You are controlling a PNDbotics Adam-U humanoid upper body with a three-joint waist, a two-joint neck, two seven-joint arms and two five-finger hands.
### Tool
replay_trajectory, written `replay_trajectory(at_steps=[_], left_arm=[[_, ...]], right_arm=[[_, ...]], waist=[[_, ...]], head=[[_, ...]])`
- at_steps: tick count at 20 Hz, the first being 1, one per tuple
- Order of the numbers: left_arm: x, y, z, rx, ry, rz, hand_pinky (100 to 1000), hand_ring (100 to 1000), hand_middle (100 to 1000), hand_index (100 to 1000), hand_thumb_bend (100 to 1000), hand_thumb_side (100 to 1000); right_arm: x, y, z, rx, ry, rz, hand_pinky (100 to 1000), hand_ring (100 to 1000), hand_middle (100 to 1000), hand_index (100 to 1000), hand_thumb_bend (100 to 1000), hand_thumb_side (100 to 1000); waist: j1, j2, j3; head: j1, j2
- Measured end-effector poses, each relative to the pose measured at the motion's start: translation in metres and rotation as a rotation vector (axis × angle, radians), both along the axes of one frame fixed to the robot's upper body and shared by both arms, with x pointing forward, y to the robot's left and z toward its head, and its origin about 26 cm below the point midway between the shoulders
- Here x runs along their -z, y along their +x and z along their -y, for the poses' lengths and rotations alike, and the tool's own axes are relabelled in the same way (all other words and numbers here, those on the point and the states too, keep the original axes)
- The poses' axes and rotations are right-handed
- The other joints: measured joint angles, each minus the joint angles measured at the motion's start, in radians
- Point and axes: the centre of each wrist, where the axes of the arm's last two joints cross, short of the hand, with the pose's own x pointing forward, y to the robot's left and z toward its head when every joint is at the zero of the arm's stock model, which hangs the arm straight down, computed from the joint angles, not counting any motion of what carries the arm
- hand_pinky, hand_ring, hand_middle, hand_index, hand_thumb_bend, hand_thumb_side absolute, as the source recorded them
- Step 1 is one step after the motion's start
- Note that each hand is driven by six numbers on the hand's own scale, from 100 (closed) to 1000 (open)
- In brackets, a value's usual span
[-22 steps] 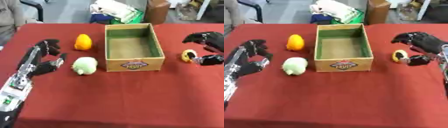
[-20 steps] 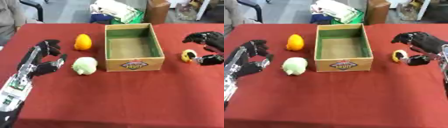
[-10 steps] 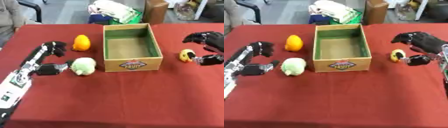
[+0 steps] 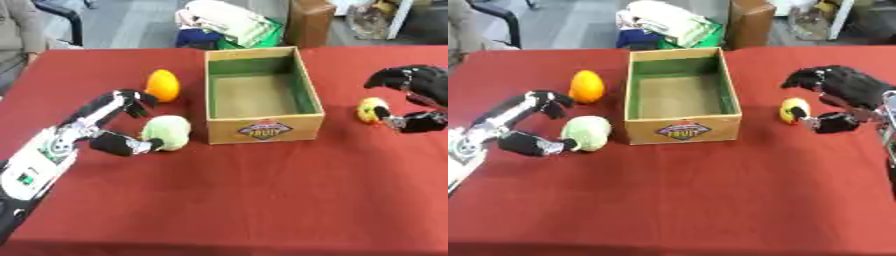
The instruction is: Pick up objects on the table and place them in the box.
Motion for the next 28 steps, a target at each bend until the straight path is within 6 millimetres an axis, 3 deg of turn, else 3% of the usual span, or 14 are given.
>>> replay_trajectory(at_steps=[17, 19, 20, 23, 24, 28], left_arm=[[0.017, 0.037, -0.004, -0.022, 0.215, -0.014, 745, 731, 756, 854, 537, 319], [0.02, 0.04, -0.005, -0.032, 0.238, -0.002, 728, 704, 720, 829, 511, 328], [0.019, 0.042, -0.006, -0.038, 0.251, 0.011, 707, 642, 655, 787, 422, 305], [0.017, 0.046, -0.007, -0.059, 0.287, 0.053, 694, 614, 624, 769, 384, 295], [0.017, 0.047, -0.008, -0.066, 0.3, 0.064, 636, 525, 522, 689, 255, 253], [0.015, 0.049, -0.008, -0.079, 0.344, 0.136, 563, 416, 396, 568, 176, 223]], right_arm=[[0.006, -0.001, -0.004, -0.008, 0.0, -0.012, 678, 756, 789, 864, 100, 297], [0.006, -0.001, -0.005, -0.01, 0.001, -0.013, 678, 756, 789, 864, 100, 298], [0.007, -0.001, -0.006, -0.012, 0.002, -0.014, 678, 756, 789, 864, 100, 298], [0.007, -0.001, -0.007, -0.013, 0.002, -0.014, 678, 756, 789, 864, 100, 298], [0.007, -0.001, -0.007, -0.013, 0.002, -0.014, 678, 756, 789, 864, 100, 298], [0.007, -0.001, -0.007, -0.013, 0.001, -0.014, 677, 755, 789, 864, 100, 298]], waist=[[-0.004, -0.006, -0.008], [-0.004, -0.006, -0.008], [-0.005, -0.006, -0.009], [-0.005, -0.006, -0.009], [-0.005, -0.006, -0.009], [-0.005, -0.006, -0.008]], head=[[0.009, 0.0], [0.009, 0.0], [0.009, 0.0], [0.009, 0.0], [0.009, 0.0], [0.009, 0.0]])
